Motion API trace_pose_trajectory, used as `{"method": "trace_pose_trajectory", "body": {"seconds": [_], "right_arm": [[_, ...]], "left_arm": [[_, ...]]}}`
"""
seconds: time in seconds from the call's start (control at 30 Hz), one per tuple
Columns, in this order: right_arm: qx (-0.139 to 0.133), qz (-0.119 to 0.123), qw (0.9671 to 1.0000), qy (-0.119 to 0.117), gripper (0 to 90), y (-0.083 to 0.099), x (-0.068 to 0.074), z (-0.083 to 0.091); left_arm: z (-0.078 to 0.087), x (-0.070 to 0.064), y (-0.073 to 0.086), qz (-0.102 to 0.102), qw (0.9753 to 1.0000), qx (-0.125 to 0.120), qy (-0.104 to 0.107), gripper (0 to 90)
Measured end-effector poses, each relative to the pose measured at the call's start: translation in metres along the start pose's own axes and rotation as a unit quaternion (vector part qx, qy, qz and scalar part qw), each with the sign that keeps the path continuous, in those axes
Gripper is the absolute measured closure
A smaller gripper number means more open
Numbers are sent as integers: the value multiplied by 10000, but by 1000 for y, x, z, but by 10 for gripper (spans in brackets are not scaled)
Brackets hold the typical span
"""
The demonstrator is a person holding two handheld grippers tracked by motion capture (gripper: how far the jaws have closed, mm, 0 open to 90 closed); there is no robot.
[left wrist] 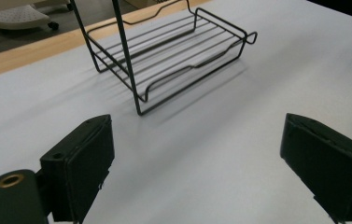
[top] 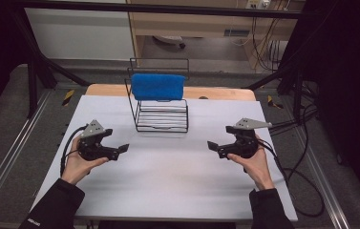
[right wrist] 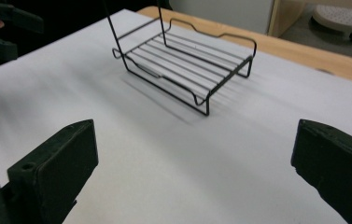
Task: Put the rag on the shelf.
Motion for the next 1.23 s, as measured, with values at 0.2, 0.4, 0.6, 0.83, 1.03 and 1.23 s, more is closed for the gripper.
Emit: {"method": "trace_pose_trajectory", "body": {"seconds": [0.2,0.4,0.6,0.83,1.03,1.23], "right_arm": [[249,-126,9996,-75,8,34,0,-4],[528,-255,9983,-13,8,69,-5,-2],[631,-296,9976,9,8,92,-10,9],[596,-307,9977,39,8,109,-18,25],[638,-398,9971,72,8,117,-20,32],[733,-371,9966,111,8,121,-21,31]], "left_arm": [[1,-3,31,119,9999,103,51,110],[4,-4,51,89,9995,282,66,117],[6,-5,64,73,9990,422,91,122],[8,-3,78,82,9985,533,31,122],[11,-1,83,83,9986,531,-16,122],[11,-1,85,52,9985,550,-19,122]]}}
Point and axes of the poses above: each handheld gripper's, and its own axes: z roughly backward along the jaws, y roughly out of its underside, x roughly to its left, the point moved 10 cm from there along -z, roughly forward along the jaws, and after that the axes turned 7 degrees about -x, right-handed, at the moved point
